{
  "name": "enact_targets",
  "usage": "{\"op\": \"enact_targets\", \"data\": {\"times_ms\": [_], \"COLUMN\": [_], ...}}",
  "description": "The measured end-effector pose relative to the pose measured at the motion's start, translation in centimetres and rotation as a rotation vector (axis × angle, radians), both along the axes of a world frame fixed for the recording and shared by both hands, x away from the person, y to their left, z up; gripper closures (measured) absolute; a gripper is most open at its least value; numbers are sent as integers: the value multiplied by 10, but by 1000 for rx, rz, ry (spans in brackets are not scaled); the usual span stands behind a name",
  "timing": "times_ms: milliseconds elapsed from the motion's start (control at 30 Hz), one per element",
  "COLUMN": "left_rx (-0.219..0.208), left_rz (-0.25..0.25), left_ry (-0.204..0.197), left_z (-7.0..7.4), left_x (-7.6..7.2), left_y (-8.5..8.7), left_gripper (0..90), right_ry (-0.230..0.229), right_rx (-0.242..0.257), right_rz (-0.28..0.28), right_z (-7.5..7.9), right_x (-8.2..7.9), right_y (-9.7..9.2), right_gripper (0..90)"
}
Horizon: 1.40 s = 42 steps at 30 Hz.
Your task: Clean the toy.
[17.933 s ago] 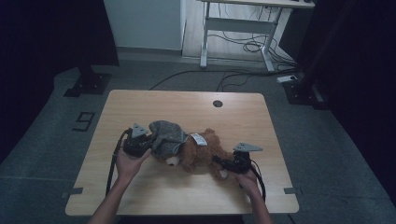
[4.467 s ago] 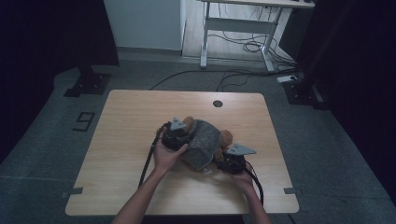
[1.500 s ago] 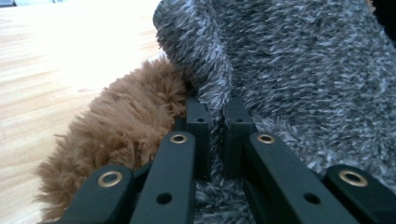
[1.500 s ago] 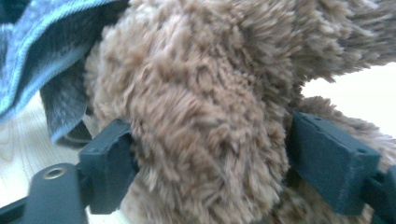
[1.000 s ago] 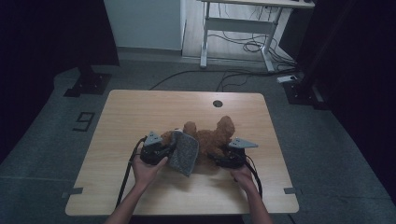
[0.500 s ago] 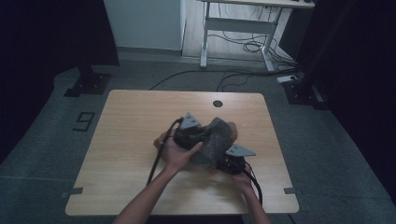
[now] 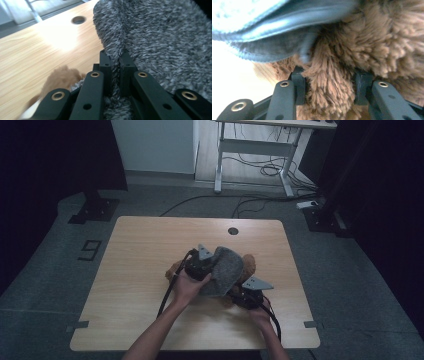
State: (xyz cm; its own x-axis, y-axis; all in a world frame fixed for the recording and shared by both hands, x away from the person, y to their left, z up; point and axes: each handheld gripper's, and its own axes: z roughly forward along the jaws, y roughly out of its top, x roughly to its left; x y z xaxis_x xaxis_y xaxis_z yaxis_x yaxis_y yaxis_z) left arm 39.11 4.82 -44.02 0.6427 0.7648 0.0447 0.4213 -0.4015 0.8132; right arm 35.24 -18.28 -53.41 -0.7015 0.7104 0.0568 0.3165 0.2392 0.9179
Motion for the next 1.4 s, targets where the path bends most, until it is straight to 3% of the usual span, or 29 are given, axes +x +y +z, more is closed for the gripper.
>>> {"op": "enact_targets", "data": {"times_ms": [200,300,433,500,667,833,967,1067,1200,1400], "left_rx": [-80,-75,-92,-118,-160,-154,-128,-86,-52,7], "left_rz": [25,67,100,101,64,-36,-100,-103,-90,-44], "left_ry": [-19,-44,-5,2,-22,-45,-11,28,31,-31], "left_z": [3,6,2,3,17,35,31,17,3,3], "left_x": [-19,-26,-23,-22,-21,-17,-10,-1,5,-6], "left_y": [50,70,90,91,71,17,-27,-48,-48,-15], "left_gripper": [829,829,829,829,829,829,829,830,832,832], "right_ry": [13,21,33,27,21,15,10,9,14,14], "right_rx": [8,15,29,22,12,6,-1,-2,2,-2], "right_rz": [-11,-11,-13,-11,-16,-16,-17,-18,-19,-22], "right_z": [1,1,0,0,1,1,1,1,0,0], "right_x": [1,1,3,2,2,1,1,0,1,1], "right_y": [2,0,-2,-1,0,1,1,0,0,2], "right_gripper": [563,564,566,567,569,569,569,569,570,571]}}
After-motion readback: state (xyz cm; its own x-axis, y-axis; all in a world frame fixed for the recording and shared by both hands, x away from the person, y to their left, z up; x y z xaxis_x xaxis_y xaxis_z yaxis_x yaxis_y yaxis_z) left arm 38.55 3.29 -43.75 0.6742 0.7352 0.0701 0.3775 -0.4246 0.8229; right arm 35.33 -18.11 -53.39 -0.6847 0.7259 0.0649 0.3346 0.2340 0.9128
